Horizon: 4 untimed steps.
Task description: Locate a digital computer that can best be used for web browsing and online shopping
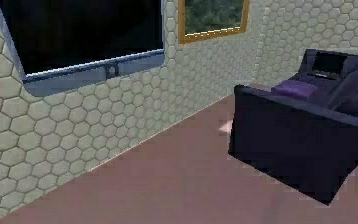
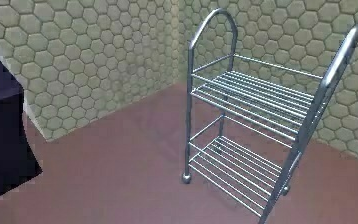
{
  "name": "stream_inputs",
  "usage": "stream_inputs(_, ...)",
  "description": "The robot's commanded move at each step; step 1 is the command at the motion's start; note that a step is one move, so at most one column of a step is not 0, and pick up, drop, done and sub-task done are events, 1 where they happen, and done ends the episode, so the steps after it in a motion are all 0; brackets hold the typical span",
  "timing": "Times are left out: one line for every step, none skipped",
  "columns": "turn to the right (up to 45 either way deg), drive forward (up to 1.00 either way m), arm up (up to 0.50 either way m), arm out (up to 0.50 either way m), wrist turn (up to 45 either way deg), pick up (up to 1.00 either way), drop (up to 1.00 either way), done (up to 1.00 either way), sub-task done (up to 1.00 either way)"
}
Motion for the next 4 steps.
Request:
stream_inputs(0.0,1.00,0.00,0.00,0.0,0.00,0.00,0.00,0.00)
stream_inputs(0.0,0.65,0.00,0.00,0.0,0.00,0.00,0.00,0.00)
stream_inputs(42.0,0.00,0.00,0.00,0.0,0.00,0.00,0.00,0.00)
stream_inputs(0.0,1.00,0.00,0.00,0.0,0.00,0.00,0.00,0.00)
